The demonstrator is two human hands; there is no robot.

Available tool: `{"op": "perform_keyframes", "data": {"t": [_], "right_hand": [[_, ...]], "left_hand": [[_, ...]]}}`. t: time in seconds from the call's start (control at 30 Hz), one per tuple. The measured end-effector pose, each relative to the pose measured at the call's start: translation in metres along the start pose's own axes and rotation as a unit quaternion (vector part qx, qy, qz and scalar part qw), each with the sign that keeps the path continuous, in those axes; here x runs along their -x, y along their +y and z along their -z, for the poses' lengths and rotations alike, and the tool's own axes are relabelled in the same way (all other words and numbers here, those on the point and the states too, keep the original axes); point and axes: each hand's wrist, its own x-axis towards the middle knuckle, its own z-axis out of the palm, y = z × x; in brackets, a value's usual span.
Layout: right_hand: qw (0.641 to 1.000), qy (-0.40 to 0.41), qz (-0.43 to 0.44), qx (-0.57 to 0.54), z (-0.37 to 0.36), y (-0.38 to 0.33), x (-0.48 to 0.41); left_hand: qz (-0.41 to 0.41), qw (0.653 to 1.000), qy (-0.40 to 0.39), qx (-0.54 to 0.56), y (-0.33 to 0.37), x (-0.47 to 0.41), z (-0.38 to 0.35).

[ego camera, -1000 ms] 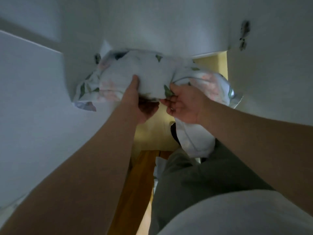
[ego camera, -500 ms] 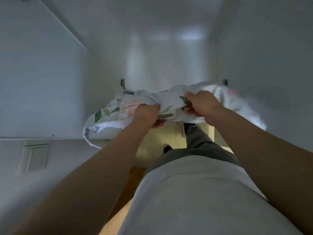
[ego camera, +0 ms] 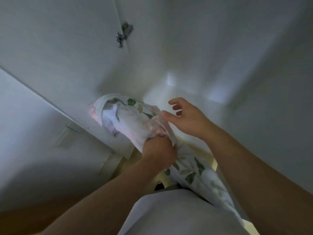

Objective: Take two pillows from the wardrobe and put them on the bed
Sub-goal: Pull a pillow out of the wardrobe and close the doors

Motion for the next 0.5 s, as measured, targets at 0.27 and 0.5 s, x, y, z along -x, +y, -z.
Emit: {"op": "perform_keyframes", "data": {"t": [0.27,0.5], "right_hand": [[0.973,-0.086,0.07,0.201,-0.05,-0.066,-0.012],[0.978,0.032,0.111,0.174,-0.051,-0.075,-0.026]], "left_hand": [[-0.054,0.99,0.075,-0.109,0.017,0.026,0.013],[-0.05,0.996,0.07,-0.02,-0.019,0.034,0.027]]}}
